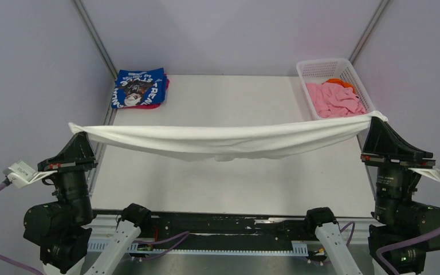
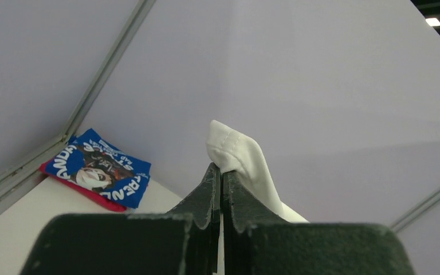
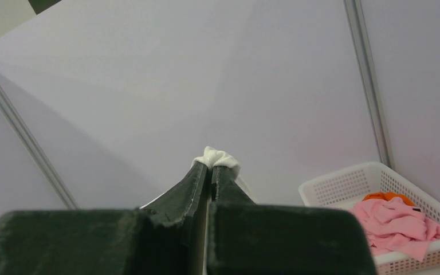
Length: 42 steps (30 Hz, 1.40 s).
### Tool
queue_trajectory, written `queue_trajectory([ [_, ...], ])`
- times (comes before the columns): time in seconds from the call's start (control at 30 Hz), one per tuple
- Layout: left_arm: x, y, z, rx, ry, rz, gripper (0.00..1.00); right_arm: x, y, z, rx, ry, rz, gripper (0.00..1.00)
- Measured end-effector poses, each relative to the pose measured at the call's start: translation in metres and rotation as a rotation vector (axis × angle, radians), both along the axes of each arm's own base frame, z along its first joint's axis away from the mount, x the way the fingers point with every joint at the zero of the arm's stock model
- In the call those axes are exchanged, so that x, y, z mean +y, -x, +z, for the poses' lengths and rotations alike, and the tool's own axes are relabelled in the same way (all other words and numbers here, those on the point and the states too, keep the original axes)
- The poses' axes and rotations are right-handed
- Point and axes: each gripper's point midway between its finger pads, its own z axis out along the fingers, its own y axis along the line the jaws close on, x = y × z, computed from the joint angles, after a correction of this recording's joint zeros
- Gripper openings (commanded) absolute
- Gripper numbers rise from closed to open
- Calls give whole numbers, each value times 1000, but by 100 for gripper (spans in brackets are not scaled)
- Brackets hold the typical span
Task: Fold and stack the t-shirts
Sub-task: Flatten out the tshirt
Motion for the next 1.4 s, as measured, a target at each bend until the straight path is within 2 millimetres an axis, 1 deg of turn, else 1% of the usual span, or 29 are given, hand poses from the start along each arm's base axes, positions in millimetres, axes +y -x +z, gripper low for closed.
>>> queue_trajectory([
  [0.13,3,6,-11,18,29,-8,0,-10,8,-11,18,-57,-35,0],
  [0.2,1,4,-17,41,31,-13,0,-14,7,-15,35,-76,-52,0],
  [0.3,1,-2,-25,77,34,-5,0,-20,-2,-26,81,-101,-88,0],
  [0.37,0,-14,-33,117,40,18,0,-25,-14,-35,125,-116,-122,0],
  [0.4,-1,-22,-39,145,39,31,0,-27,-25,-40,154,-122,-141,0],
  [0.43,-3,-36,-48,189,37,52,0,-29,-38,-48,192,-126,-164,0],
  [0.5,-9,-65,-69,285,19,89,0,-30,-75,-73,300,-124,-211,0],
  [0.57,-20,-107,-106,436,-22,132,0,-29,-120,-110,440,-111,-256,0],
  [0.6,-25,-127,-127,513,-47,147,0,-27,-148,-138,533,-96,-277,0],
  [0.63,-31,-148,-153,599,-75,158,0,-26,-173,-170,627,-76,-293,1],
  [0.67,-35,-168,-178,679,-98,167,0,-25,-190,-197,702,-61,-303,3],
  [0.7,-38,-186,-205,755,-118,171,0,-23,-210,-232,798,-40,-304,8],
  [0.73,-41,-205,-243,860,-141,172,0,-22,-227,-269,893,-23,-300,19],
  [0.77,-41,-215,-272,940,-157,170,0,-22,-239,-305,989,-12,-294,39],
  [0.8,-41,-221,-304,1027,-170,167,0,-22,-247,-335,1072,-5,-286,52],
  [0.83,-40,-225,-327,1093,-178,160,0,-21,-254,-365,1151,1,-276,63],
  [0.87,-40,-227,-347,1149,-182,153,0,-19,-259,-389,1227,15,-261,75],
  [0.9,-39,-229,-365,1199,-182,146,0,-16,-263,-403,1272,18,-247,93],
  [0.93,-39,-230,-379,1238,-182,139,0,-13,-268,-413,1310,28,-226,99],
  [0.97,-38,-231,-386,1260,-180,134,0,-9,-273,-417,1321,26,-212,100],
  [1.0,-39,-233,-391,1275,-177,130,3,-6,-278,-414,1317,37,-197,100],
  [1.03,-39,-236,-392,1278,-170,126,24,-1,-282,-410,1307,50,-179,100],
  [1.07,-40,-240,-391,1275,-162,124,43,5,-285,-403,1289,60,-162,100],
  [1.1,-40,-244,-389,1272,-156,123,83,13,-288,-395,1268,67,-141,100],
  [1.13,-41,-248,-386,1267,-143,124,91,21,-289,-389,1248,75,-117,100],
  [1.17,-40,-252,-382,1263,-132,129,98,28,-288,-383,1235,81,-97,100],
  [1.2,-40,-255,-379,1260,-115,136,99,34,-286,-378,1224,85,-79,100],
  [1.3,-36,-254,-369,1266,-89,178,100,54,-272,-363,1185,100,-13,100],
  [1.4,-28,-242,-363,1287,-78,221,100,72,-249,-346,1139,113,56,100],
])
